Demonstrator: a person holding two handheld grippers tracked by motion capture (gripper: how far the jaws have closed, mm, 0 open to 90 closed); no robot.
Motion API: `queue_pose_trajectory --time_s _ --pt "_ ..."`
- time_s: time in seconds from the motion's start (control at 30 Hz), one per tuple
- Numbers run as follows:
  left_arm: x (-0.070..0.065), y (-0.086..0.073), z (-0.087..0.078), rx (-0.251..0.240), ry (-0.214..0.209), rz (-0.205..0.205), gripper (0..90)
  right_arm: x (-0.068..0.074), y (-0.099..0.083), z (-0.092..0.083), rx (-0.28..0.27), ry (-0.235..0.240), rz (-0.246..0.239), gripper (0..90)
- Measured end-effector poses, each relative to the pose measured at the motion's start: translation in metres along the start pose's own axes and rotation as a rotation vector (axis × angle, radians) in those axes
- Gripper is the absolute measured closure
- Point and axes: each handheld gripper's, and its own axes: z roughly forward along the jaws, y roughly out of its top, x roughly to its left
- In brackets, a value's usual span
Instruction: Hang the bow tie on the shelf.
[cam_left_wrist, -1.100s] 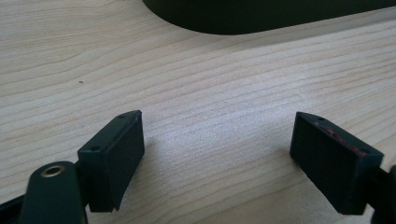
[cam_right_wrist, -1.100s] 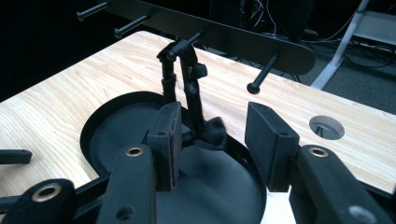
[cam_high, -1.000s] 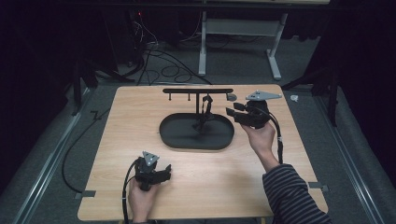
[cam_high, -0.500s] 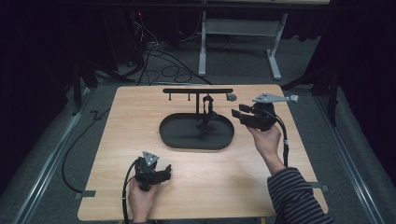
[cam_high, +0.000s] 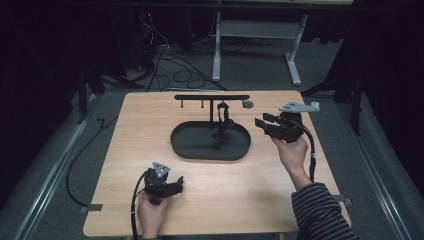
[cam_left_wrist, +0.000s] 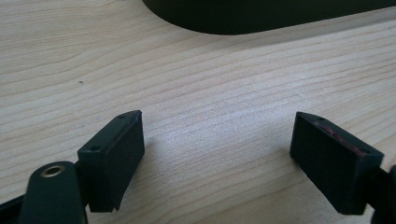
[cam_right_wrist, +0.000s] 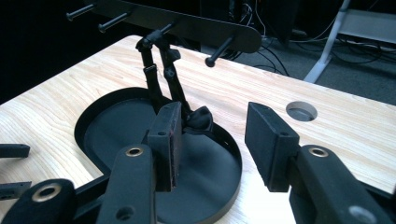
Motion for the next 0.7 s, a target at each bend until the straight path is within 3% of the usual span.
queue_pose_trajectory --time_s 0.7 --pt "0.000 0.000 0.000 0.000 0.000 0.000 18.0 -0.015 -0.014 -0.025 -0.023 -0.032 0.024 57.9"
